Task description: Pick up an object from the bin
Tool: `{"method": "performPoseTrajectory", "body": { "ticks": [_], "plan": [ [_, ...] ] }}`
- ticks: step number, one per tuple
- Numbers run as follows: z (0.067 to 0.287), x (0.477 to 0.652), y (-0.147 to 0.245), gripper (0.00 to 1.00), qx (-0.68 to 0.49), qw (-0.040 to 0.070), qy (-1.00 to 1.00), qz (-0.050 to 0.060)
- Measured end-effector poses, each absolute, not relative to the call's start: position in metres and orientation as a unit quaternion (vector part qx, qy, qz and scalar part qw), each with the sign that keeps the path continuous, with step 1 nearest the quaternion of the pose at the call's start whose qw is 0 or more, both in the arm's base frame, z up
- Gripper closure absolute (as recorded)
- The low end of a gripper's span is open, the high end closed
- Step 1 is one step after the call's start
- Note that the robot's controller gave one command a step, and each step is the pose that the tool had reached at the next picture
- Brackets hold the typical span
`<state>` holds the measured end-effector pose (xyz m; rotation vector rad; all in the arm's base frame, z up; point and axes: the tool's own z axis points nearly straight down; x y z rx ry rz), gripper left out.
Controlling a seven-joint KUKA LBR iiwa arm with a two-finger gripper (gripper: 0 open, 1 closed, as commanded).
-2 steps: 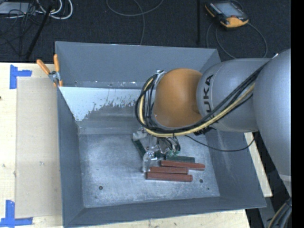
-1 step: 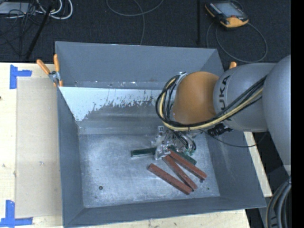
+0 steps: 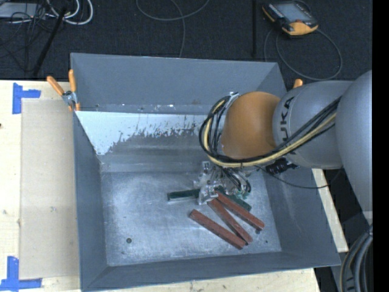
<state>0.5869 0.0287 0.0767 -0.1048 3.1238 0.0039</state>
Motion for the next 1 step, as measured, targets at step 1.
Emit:
{"method": "performPoseTrajectory", "body": {
  "ticks": [1],
  "plan": [
    [0.2066, 0.5784, 0.0342, 1.0, -0.055, 0.001, 0.998, 0.0]
  ]
}}
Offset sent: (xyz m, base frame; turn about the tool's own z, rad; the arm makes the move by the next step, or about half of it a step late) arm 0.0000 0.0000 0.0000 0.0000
